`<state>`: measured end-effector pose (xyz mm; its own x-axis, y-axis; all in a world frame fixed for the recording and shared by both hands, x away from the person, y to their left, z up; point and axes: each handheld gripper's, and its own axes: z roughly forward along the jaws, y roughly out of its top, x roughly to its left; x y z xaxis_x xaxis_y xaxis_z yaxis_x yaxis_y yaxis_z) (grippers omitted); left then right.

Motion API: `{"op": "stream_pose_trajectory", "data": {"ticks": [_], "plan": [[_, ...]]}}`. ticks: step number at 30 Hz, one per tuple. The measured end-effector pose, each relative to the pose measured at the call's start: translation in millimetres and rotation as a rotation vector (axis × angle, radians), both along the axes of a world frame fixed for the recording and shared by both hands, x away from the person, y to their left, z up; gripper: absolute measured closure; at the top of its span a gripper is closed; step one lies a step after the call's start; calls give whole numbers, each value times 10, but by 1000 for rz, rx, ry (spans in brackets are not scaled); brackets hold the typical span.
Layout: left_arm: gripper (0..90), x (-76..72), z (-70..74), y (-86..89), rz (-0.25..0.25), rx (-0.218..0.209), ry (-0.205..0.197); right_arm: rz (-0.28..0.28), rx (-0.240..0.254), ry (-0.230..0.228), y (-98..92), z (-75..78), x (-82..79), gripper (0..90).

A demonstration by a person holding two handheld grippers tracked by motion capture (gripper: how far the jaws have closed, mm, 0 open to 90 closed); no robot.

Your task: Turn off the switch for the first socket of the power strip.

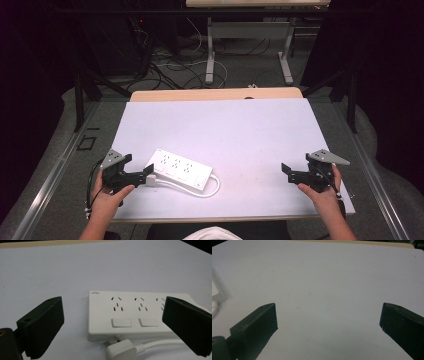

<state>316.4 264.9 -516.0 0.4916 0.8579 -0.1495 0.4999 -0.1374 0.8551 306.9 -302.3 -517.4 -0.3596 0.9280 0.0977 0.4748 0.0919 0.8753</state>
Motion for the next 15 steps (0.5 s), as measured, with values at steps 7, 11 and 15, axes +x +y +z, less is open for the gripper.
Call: {"op": "stream_pose_trajectory", "data": {"ticks": [7, 11, 15], "plan": [[52, -12, 1, -7, -6, 15, 0, 4, -5, 5, -5, -32, 19, 18], [60, -25, 9, -16, -3, 9, 2, 3, -8, 4, 26, -49, 22, 21], [60, -32, 33, -26, -9, 12, 0, 7, -12, 15, 51, -61, 22, 25]]}}
